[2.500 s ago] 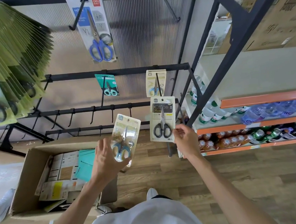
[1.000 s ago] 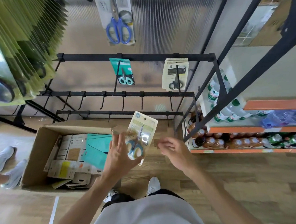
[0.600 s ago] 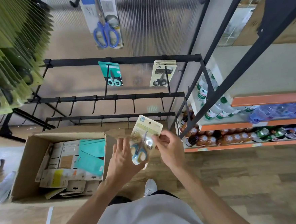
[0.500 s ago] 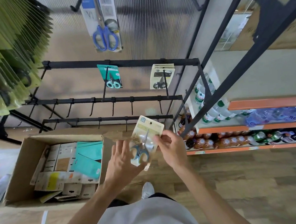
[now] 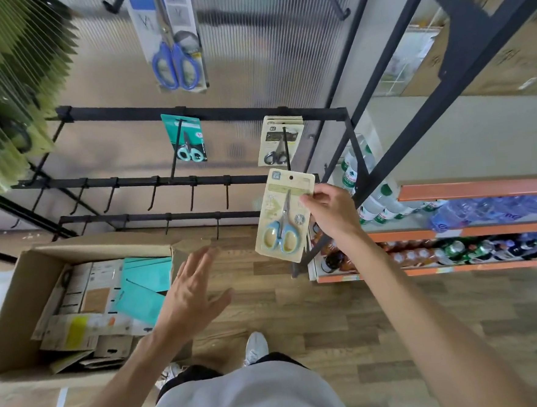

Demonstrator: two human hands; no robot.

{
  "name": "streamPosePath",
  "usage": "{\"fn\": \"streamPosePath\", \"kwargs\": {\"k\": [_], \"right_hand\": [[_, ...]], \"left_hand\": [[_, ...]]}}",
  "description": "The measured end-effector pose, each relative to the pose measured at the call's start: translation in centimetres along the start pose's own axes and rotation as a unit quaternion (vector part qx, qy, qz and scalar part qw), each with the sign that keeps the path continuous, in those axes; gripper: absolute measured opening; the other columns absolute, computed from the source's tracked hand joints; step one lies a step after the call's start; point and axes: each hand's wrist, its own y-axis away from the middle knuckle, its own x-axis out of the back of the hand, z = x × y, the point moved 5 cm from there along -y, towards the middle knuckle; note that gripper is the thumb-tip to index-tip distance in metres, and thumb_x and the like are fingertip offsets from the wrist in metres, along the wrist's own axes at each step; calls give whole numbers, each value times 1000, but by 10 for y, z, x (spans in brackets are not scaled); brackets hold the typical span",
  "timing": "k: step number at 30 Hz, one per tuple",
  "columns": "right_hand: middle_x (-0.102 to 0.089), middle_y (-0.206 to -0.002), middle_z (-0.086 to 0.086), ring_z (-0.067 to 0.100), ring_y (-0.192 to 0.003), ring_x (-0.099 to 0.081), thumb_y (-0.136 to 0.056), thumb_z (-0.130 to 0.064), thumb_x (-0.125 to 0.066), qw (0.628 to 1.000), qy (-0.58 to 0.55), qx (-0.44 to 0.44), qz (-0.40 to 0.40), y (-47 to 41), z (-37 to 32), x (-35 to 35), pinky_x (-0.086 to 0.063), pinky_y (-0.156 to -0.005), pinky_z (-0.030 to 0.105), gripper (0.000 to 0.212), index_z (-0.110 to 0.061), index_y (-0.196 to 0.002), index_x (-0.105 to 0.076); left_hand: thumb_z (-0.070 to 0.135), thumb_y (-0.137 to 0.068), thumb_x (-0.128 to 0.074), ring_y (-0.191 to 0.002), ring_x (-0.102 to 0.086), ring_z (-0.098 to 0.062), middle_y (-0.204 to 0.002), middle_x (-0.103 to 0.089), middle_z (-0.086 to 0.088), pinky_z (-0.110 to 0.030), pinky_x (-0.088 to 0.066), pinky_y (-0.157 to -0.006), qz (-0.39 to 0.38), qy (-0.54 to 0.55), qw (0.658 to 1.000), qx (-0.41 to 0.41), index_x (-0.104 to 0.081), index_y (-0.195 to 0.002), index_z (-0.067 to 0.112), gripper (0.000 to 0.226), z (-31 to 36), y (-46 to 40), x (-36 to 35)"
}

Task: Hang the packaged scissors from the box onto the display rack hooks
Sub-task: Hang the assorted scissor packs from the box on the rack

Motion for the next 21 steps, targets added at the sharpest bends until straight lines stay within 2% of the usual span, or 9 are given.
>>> {"fn": "streamPosePath", "kwargs": {"k": [3,5,8,10,12,16,19,21], "right_hand": [[-73,-80,-11,5,-76,-71,-89,-23,-71,1000,31,-6,-1,-7,-1,3,-61,-72,30,11,-27,-80,-66],[-73,-81,-5,9,-74,-69,-90,-24,-68,998,67,1,-12,-16,-5,3,-58,-65,26,7,-20,-85,-68],[-67,-84,1,8,-65,-57,-94,-19,-64,992,121,25,-17,-49,-15,-2,-44,-55,16,11,-8,-92,-65],[-63,-81,3,8,-62,-52,-94,-17,-64,990,137,36,6,-82,-27,-5,-41,-53,16,14,-3,-91,-64],[-60,-79,1,10,-65,-55,-94,-14,-64,988,150,38,21,-113,-38,-11,-38,-51,17,11,-6,-87,-62],[-69,-93,5,18,-83,-66,-94,-15,-66,979,190,23,64,-156,-37,-17,-50,-62,23,8,-7,-94,-67],[-69,-87,3,20,-80,-66,-92,-28,-68,973,214,22,77,-166,-30,-16,-47,-59,25,20,-9,-89,-67],[-71,-85,1,20,-77,-69,-90,-38,-69,971,224,23,83,-168,-30,-14,-55,-63,30,27,-11,-87,-68]], "left_hand": [[46,-79,-77,-128,-48,-17,-149,-40,3,-40,-48,-100,2,0,1000,4,-37,-147,28,81,1,3,4],[45,-81,-75,-129,-47,-19,-151,-38,2,-41,-45,-99,-3,0,1000,6,-38,-148,29,78,2,5,5],[48,-81,-71,-133,-46,-23,-153,-37,-1,-47,-46,-103,-15,-17,1000,-2,-37,-148,29,77,5,0,7],[53,-82,-66,-134,-44,-23,-153,-36,-2,-51,-46,-104,-20,-22,1000,-6,-36,-149,29,77,10,-8,9],[58,-81,-59,-134,-43,-22,-152,-36,0,-53,-47,-102,-18,-14,1000,-8,-35,-149,29,77,17,-15,12],[58,-80,-55,-132,-44,-21,-150,-34,4,-50,-47,-101,8,3,1000,-2,-38,-147,28,76,25,-15,18],[54,-81,-63,-135,-40,-21,-153,-30,6,-53,-44,-104,10,11,1000,25,-37,-146,32,73,19,-4,16],[47,-82,-70,-136,-39,-21,-154,-28,6,-54,-44,-105,5,5,999,37,-37,-147,33,74,13,3,13]]}}
